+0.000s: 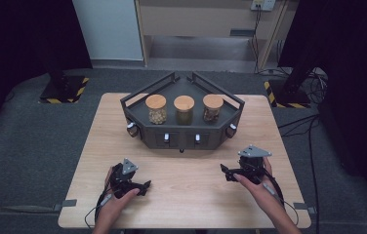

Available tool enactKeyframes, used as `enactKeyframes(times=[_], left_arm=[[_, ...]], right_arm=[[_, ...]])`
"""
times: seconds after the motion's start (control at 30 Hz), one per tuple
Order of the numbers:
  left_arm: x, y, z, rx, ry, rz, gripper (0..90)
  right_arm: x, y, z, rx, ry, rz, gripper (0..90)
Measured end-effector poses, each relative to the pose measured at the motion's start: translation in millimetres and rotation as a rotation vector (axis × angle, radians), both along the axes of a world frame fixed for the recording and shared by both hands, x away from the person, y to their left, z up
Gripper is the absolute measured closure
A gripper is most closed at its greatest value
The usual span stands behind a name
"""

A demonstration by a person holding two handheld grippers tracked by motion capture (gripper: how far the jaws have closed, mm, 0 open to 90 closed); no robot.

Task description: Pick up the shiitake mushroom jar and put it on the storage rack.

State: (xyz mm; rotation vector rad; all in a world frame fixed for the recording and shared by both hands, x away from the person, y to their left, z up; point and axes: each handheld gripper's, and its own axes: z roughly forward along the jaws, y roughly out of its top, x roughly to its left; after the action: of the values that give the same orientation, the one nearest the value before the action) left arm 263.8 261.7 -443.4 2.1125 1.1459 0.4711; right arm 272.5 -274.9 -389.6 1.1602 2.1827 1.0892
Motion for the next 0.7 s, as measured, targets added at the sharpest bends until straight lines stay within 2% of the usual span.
enactKeyframes(times=[0.5, 0.6, 0.7], left_arm=[[-0.2, -0.3, 0.1, 0.0, 0.0, 0.001, 0.0], [-0.2, -0.3, 0.1, 0.0, 0.0, 0.001, 0.0], [-0.2, -0.4, 0.1, 0.001, 0.0, 0.002, 0.0]], right_arm=[[-13.4, -2.1, -11.9, 0.008, 0.008, 0.017, 3.7], [-16.5, -2.8, -15.4, 0.019, 0.014, 0.015, 3.7], [-17.8, -1.0, -23.6, 0.012, 0.041, 0.018, 3.7]])
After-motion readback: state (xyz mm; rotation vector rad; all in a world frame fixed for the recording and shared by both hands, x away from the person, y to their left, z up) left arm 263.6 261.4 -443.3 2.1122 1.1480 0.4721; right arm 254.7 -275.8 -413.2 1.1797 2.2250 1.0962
